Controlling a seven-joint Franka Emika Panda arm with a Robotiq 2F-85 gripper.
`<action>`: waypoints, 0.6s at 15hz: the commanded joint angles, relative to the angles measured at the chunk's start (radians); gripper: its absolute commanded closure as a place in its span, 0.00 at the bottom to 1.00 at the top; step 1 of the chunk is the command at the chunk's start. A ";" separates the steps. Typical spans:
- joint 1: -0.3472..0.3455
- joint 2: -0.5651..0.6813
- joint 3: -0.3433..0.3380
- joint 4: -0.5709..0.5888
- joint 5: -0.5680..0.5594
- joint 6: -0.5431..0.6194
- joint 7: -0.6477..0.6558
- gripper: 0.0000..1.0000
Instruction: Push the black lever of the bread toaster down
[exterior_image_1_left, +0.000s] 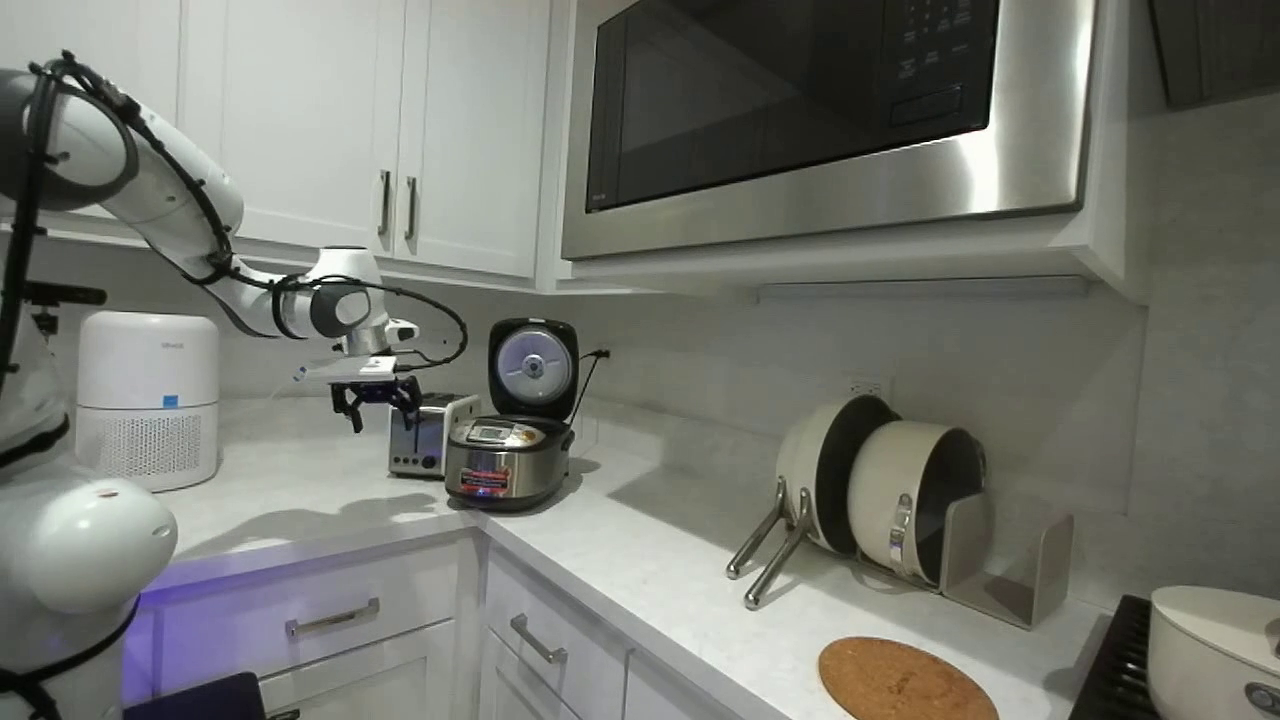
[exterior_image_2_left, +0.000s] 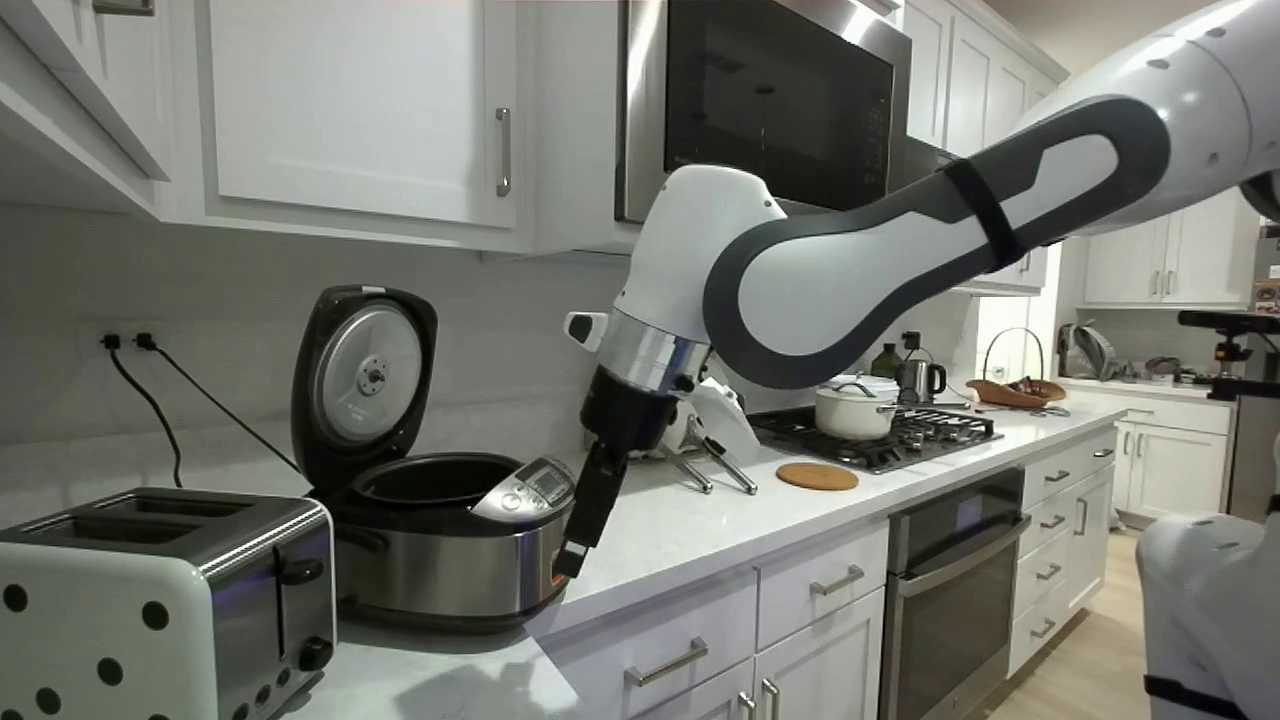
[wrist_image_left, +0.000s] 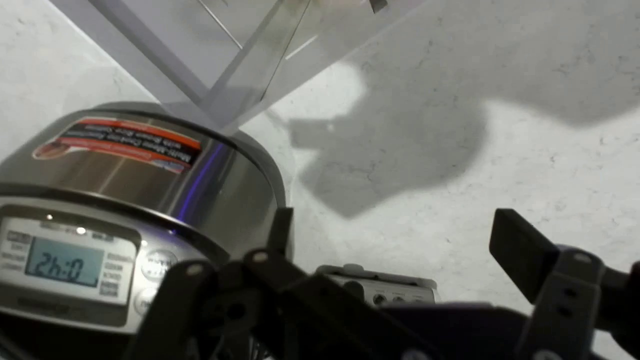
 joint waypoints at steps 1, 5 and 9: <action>-0.019 0.106 0.049 0.108 -0.035 0.050 0.031 0.00; -0.030 0.202 0.090 0.194 -0.088 0.112 0.069 0.00; -0.047 0.302 0.116 0.272 -0.167 0.196 0.147 0.00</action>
